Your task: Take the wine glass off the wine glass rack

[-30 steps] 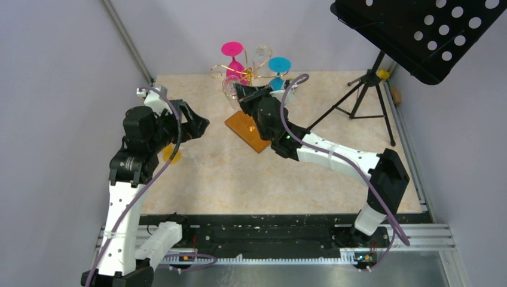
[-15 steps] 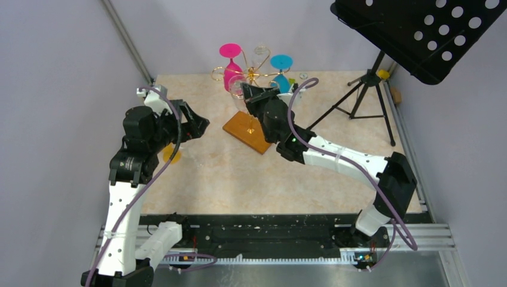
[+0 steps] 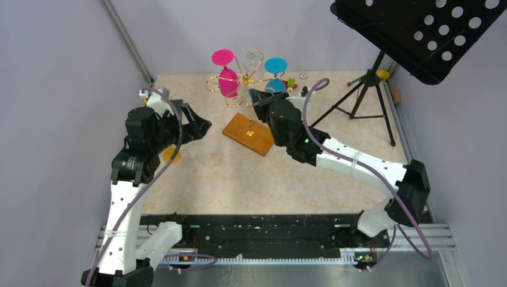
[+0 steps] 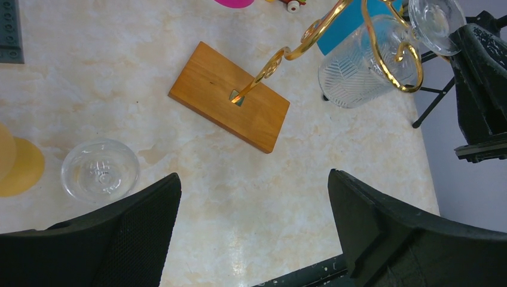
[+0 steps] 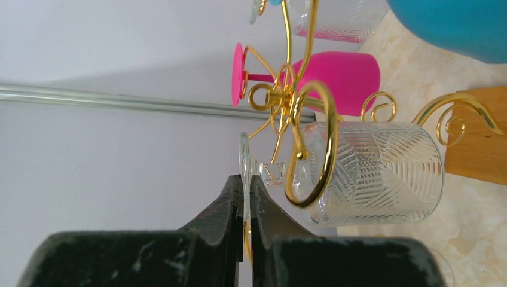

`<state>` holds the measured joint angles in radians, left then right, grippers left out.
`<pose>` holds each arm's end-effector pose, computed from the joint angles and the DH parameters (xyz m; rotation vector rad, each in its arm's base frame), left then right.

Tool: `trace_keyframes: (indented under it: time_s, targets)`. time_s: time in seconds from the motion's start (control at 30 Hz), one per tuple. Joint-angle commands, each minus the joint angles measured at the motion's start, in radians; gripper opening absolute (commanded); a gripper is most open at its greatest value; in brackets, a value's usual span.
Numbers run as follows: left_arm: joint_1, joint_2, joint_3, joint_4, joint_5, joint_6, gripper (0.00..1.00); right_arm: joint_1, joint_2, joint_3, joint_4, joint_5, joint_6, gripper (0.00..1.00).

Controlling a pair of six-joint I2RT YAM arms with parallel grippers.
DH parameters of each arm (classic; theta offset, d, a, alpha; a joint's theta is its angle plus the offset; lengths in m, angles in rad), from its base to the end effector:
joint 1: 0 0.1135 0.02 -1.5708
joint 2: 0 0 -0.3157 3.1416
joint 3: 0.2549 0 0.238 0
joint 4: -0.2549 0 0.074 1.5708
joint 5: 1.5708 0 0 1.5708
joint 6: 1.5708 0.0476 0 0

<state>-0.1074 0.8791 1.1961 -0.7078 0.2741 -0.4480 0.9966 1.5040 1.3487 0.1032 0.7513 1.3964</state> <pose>0.1274 -0.0267 0.4398 -0.1563 1.9940 -0.6297 0.2143 0.2715 0.4465 0.9301 1.4897 1.2160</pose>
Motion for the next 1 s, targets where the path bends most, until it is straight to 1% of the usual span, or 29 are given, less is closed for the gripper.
trace_keyframes:
  time_s: [0.0,0.23,0.4,0.77,0.97]
  targets:
    - [-0.002,-0.016,-0.007,0.054,0.024,-0.017,0.96,0.007,-0.079,-0.001,0.011,0.026,0.055,0.0]
    - [-0.002,-0.011,-0.003,0.057,0.032,-0.02,0.96,0.005,-0.107,-0.036,0.065,0.063,0.043,0.0]
    - [-0.002,-0.007,-0.005,0.065,0.048,-0.027,0.96,0.005,-0.141,-0.068,0.1,0.005,0.048,0.0]
    - [-0.002,-0.003,-0.015,0.079,0.087,-0.043,0.96,0.001,-0.248,-0.175,0.083,-0.137,0.121,0.0]
    - [-0.002,-0.013,-0.039,0.098,0.146,-0.068,0.96,0.0,-0.308,-0.245,0.096,-0.209,0.158,0.0]
